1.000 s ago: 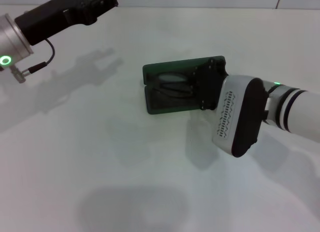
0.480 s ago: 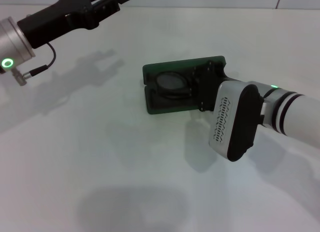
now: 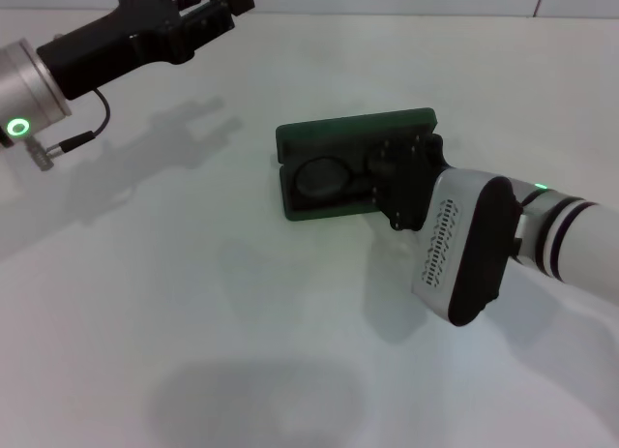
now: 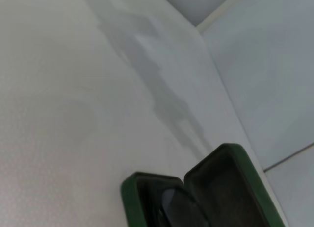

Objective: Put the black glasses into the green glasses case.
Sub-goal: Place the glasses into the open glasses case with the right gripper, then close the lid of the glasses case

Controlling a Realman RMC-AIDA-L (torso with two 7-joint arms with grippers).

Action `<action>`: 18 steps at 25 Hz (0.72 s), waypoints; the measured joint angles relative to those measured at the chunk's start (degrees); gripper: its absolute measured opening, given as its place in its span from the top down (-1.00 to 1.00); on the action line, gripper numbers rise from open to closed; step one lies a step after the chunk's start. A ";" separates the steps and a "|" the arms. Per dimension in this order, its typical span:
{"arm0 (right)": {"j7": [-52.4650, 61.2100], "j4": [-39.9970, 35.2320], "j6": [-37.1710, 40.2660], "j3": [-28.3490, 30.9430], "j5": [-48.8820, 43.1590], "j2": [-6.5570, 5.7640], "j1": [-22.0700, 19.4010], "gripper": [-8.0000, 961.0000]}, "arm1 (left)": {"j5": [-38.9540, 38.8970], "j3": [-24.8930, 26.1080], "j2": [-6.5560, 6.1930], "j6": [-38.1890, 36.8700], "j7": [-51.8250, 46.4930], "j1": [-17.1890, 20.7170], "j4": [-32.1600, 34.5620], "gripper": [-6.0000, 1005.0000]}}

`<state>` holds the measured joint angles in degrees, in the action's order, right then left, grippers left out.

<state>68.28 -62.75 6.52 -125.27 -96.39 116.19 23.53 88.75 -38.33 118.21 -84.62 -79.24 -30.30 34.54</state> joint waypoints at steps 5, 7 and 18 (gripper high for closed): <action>0.26 -4.52 12.75 4.57 2.13 -0.33 -3.13 0.42 | 2.61 0.02 0.09 3.70 -0.63 -0.16 -0.09 -0.01; 1.58 -5.25 24.82 10.48 2.13 -0.29 -3.70 0.41 | 5.29 0.00 0.13 6.86 -1.97 -1.46 -0.59 -0.01; 4.63 20.74 87.80 56.49 1.00 -2.40 8.77 0.39 | 21.22 -14.99 1.27 29.46 -16.58 -15.16 -2.88 -0.01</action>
<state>72.91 -42.01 94.32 -68.79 -95.39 113.79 32.30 109.97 -53.32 119.48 -55.16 -95.81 -45.46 31.66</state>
